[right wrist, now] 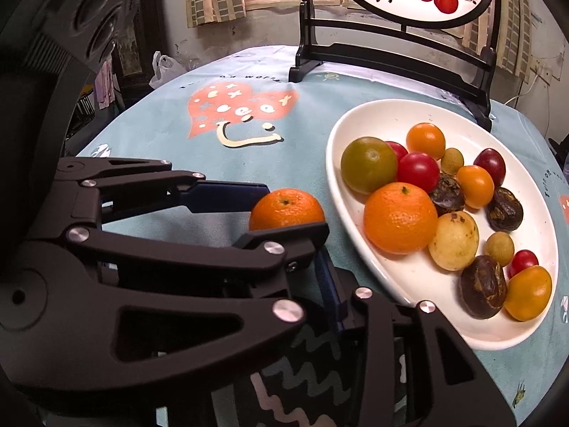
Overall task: Organize fruits
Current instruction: 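Grasp the last mandarin on the table with the left tool, then carry the mandarin onto the white plate and open the left tool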
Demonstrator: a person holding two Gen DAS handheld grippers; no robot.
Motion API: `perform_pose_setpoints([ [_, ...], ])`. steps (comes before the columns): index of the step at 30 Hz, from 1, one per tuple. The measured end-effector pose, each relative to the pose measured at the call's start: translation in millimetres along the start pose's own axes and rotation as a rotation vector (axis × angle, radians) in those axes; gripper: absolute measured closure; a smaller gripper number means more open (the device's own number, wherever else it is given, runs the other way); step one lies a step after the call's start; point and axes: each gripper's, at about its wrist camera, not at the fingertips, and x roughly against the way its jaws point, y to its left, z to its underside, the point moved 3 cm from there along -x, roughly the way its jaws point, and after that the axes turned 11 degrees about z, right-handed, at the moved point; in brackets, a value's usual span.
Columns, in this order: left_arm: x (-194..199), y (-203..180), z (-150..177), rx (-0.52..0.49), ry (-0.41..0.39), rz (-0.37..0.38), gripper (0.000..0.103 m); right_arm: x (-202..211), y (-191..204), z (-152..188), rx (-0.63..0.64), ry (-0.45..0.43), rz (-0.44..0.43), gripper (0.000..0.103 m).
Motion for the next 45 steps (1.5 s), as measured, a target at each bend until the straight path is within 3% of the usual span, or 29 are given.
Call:
perform_pose_setpoints([
  [3, -0.7, 6.9, 1.2, 0.026, -0.007, -0.008, 0.045, -2.5, 4.7, -1.7, 0.003, 0.004, 0.015, 0.058],
  [6, -1.5, 12.6, 1.9, 0.062, -0.012, 0.012, 0.044, -4.2, 5.0, -2.4, -0.023, 0.008, 0.029, 0.059],
  [10, -2.0, 8.6, 3.2, 0.054, -0.009, 0.045, 0.057, -4.2, -0.1, -1.0, -0.052, 0.011, 0.013, 0.064],
  [14, 0.4, -1.1, 4.8, 0.015, -0.014, -0.001, 0.057, -0.5, -3.1, 0.8, -0.075, 0.003, -0.019, 0.065],
  [22, 37.1, -29.4, 1.0, -0.034, -0.11, -0.019, 0.057, 44.8, -2.4, 4.3, -0.043, -0.17, 0.006, 0.065],
  [28, 51.2, -73.5, -11.7, -0.134, -0.183, -0.066, 0.058, 75.1, -28.7, 4.5, -0.078, -0.271, 0.015, 0.065],
  [38, -18.7, -117.3, -58.6, -0.195, -0.156, -0.064, 0.056, 52.6, -115.1, -4.9, -0.205, -0.235, 0.033, 0.062],
  [41, -23.1, -124.5, -62.3, -0.188, -0.175, -0.095, 0.053, 56.5, -124.4, -1.8, -0.213, -0.234, 0.04, 0.057],
  [42, -20.1, -125.6, -61.7, -0.186, -0.19, -0.122, 0.049, 61.1, -126.6, -0.8, -0.209, -0.241, 0.068, 0.044],
  [44, -5.4, -125.4, -59.1, -0.18, -0.238, -0.18, 0.023, 68.1, -130.8, 2.8, -0.203, -0.253, 0.057, 0.042],
  [45, 4.2, -124.7, -56.5, -0.175, -0.264, -0.204, 0.018, 73.8, -133.4, 5.6, -0.199, -0.252, 0.047, 0.042],
])
